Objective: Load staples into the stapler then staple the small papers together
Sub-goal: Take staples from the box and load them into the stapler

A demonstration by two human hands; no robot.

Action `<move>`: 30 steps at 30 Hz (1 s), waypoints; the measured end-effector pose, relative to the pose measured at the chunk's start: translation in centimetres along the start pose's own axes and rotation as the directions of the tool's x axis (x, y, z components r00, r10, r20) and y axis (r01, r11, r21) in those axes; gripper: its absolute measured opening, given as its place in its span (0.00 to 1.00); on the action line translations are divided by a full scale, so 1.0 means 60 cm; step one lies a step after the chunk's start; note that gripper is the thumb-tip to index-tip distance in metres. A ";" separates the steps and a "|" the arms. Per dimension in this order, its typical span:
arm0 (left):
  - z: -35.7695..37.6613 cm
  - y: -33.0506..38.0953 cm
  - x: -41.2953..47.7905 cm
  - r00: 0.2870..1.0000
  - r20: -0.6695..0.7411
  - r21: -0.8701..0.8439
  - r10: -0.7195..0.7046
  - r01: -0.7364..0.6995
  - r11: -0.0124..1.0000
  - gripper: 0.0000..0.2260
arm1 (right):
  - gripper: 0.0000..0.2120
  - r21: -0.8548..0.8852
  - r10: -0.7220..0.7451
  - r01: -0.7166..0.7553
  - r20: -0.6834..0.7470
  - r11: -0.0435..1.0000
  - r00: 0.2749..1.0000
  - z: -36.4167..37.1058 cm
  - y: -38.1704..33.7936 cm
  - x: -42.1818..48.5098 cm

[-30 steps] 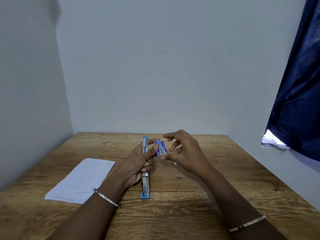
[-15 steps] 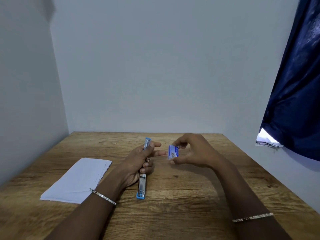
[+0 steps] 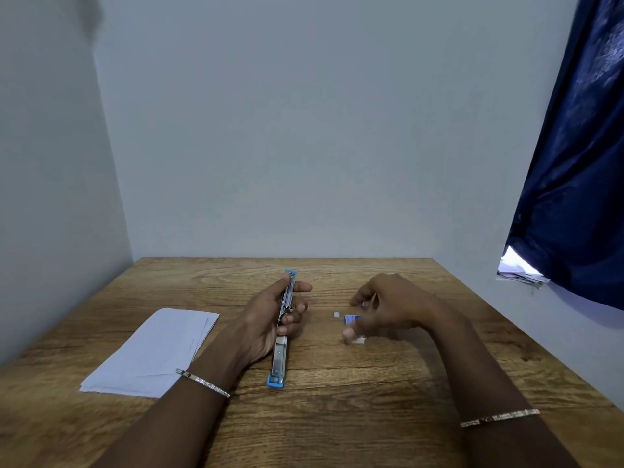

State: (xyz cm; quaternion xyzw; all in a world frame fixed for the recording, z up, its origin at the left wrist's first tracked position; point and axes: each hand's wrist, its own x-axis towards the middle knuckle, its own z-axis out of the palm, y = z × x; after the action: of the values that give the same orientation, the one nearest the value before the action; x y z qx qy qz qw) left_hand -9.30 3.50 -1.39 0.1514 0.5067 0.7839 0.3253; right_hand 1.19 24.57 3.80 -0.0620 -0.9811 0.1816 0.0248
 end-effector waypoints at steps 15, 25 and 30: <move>0.015 0.001 -0.006 0.994 0.103 -0.330 -0.021 0.054 0.942 0.17 | 0.07 0.391 -0.188 0.458 -0.562 0.798 0.806 0.060 -0.085 0.020; 0.023 0.000 -0.003 0.992 0.120 -0.376 0.040 0.008 0.927 0.15 | 0.04 0.585 -0.132 0.444 -0.498 0.678 0.857 0.074 -0.093 0.020; 0.030 0.001 -0.004 0.985 0.140 -0.448 0.098 -0.025 0.894 0.14 | 0.06 0.703 -0.061 0.416 -0.471 0.576 0.880 0.082 -0.101 0.019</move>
State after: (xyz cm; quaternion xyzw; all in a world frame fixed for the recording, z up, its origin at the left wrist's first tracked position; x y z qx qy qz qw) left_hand -8.14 4.56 -0.53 0.1511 0.2815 0.8742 0.3657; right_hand -0.94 17.34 1.45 0.0557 -0.7720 0.5718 0.2720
